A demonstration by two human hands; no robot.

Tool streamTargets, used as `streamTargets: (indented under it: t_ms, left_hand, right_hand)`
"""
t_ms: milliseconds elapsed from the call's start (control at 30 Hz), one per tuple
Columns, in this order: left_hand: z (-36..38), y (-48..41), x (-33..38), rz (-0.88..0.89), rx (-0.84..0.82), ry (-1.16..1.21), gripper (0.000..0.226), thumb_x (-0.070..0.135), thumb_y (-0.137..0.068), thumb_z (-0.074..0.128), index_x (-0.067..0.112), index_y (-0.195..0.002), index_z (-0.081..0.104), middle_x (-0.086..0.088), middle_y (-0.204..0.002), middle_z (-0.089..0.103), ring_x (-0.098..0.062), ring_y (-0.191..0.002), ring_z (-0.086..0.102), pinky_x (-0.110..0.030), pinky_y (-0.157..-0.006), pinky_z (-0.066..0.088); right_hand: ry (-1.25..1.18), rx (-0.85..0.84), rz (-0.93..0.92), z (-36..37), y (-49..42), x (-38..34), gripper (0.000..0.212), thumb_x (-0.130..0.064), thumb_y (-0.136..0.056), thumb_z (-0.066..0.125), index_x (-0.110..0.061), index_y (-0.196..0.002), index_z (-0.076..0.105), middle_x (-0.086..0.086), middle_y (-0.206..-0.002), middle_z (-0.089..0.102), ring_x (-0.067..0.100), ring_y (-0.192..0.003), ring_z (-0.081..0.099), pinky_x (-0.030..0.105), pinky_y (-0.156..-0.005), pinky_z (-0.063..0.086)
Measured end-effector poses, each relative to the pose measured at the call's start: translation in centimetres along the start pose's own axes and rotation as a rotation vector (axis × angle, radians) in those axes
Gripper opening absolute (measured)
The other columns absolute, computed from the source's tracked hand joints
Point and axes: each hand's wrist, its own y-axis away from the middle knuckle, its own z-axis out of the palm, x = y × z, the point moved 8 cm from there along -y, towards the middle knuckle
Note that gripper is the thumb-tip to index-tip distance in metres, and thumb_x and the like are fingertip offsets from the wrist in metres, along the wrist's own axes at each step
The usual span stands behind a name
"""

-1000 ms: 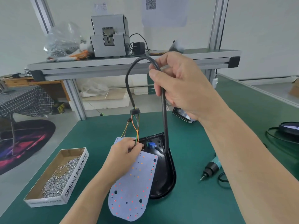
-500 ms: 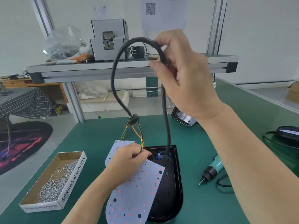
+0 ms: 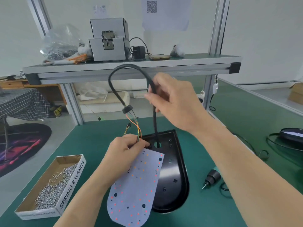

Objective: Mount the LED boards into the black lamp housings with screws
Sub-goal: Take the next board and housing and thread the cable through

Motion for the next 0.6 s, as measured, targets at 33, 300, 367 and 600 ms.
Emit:
streamTargets:
  t_ms: [33,300,367,600]
  left_hand:
    - [-0.5,-0.2,-0.1,-0.011,0.007,0.017,0.025,0.017,-0.097,0.062,0.021,-0.080,0.080,0.010,-0.076,0.066,-0.001,-0.065,0.054,-0.013,-0.060,0.037]
    - [-2.6,-1.2,-1.9,-0.206,-0.060,0.570,0.030,0.037,-0.078,0.068,0.013,-0.091,0.080,-0.009,-0.085,0.073,-0.019,-0.068,0.066,-0.029,-0.061,0.056]
    - [-2.2,-1.2,-2.1,-0.230,-0.094,0.601,0.029,0.036,-0.079,0.068,0.013,-0.091,0.080,-0.009,-0.082,0.073,-0.018,-0.063,0.067,-0.028,-0.056,0.055]
    - [0.0,-1.0,-2.7,-0.320,-0.132,0.754,0.024,0.031,-0.087,0.062,0.014,-0.083,0.078,-0.009,-0.081,0.073,-0.018,-0.063,0.069,-0.028,-0.054,0.056]
  right_hand:
    - [-0.038,-0.058,0.041,0.0,0.1,0.8,0.013,-0.018,-0.094,0.067,-0.007,-0.093,0.061,0.004,-0.074,0.069,0.027,-0.071,0.062,0.043,-0.074,0.053]
    - [-0.661,-0.408,0.396,1.9,4.1,7.8,0.036,-0.055,-0.086,0.068,-0.038,-0.117,0.069,-0.011,-0.123,0.067,0.003,-0.114,0.061,0.020,-0.086,0.052]
    - [-1.034,-0.412,0.502,4.0,5.5,8.5,0.059,-0.068,-0.084,0.061,-0.036,-0.133,0.061,-0.005,-0.137,0.062,0.015,-0.129,0.057,0.036,-0.096,0.055]
    - [-1.363,-0.451,0.850,12.8,10.1,9.2,0.075,-0.075,-0.094,0.026,-0.024,-0.144,0.052,0.004,-0.139,0.062,0.024,-0.131,0.057,0.052,-0.119,0.030]
